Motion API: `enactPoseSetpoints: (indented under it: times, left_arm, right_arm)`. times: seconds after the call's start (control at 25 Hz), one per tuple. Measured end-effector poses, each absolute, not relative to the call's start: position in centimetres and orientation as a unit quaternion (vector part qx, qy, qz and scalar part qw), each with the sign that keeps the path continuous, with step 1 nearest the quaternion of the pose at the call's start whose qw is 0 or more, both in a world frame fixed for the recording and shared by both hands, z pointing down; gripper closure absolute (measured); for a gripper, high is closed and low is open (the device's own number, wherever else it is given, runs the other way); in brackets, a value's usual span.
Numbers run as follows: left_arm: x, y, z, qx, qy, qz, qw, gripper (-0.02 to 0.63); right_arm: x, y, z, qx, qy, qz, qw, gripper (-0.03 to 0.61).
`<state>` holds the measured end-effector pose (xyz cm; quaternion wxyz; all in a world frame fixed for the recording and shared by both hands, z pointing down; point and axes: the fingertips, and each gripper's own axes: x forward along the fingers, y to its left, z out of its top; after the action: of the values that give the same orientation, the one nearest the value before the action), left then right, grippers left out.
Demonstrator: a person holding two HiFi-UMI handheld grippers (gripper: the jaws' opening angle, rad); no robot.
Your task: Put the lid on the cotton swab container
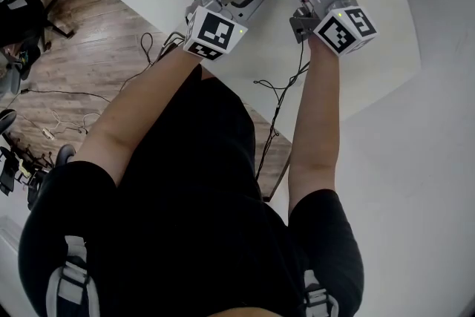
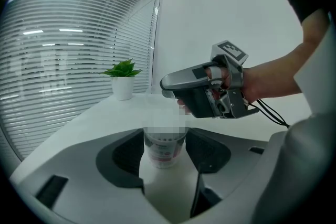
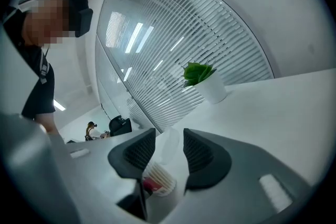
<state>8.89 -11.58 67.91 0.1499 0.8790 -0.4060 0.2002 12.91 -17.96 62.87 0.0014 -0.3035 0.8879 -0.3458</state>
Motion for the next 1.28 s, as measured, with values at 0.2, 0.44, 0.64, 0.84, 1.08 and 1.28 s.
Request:
enactPoseSetpoints:
  times: [0.2, 0.44, 0.64, 0.84, 1.08, 1.28]
  left_arm:
    - [8.8, -11.7, 67.3, 0.879, -0.407, 0.2, 0.15, 0.362]
    - [8.7, -11.7, 68.1, 0.88, -0.405, 0.2, 0.147, 0.362]
    - [8.8, -11.5, 68.5, 0.879, -0.407, 0.202, 0.143, 0.364]
    - [8.7, -11.7, 68.3, 0.88, -0.406, 0.201, 0.141, 0.364]
    - [8.8, -11.6, 68.3, 0.881, -0.404, 0.202, 0.141, 0.364]
    - [8.7, -11.4, 68.6, 0.88, -0.403, 0.206, 0.14, 0.364]
  right_arm:
    - [12.5, -18.2, 61.9, -0.297, 0.886, -0.357, 0.01, 0.469]
    - [12.4, -18.0, 61.3, -0.292, 0.892, -0.345, 0.02, 0.518]
    - [12.3, -17.2, 61.2, -0.283, 0.9, -0.331, 0.018, 0.515]
    - [11.8, -16.4, 60.2, -0.269, 0.909, -0.318, 0.015, 0.489]
    - [11.4, -15.3, 59.7, -0.251, 0.917, -0.309, 0.01, 0.477]
    - [11.0, -14.2, 59.8, -0.235, 0.922, -0.306, 0.006, 0.469]
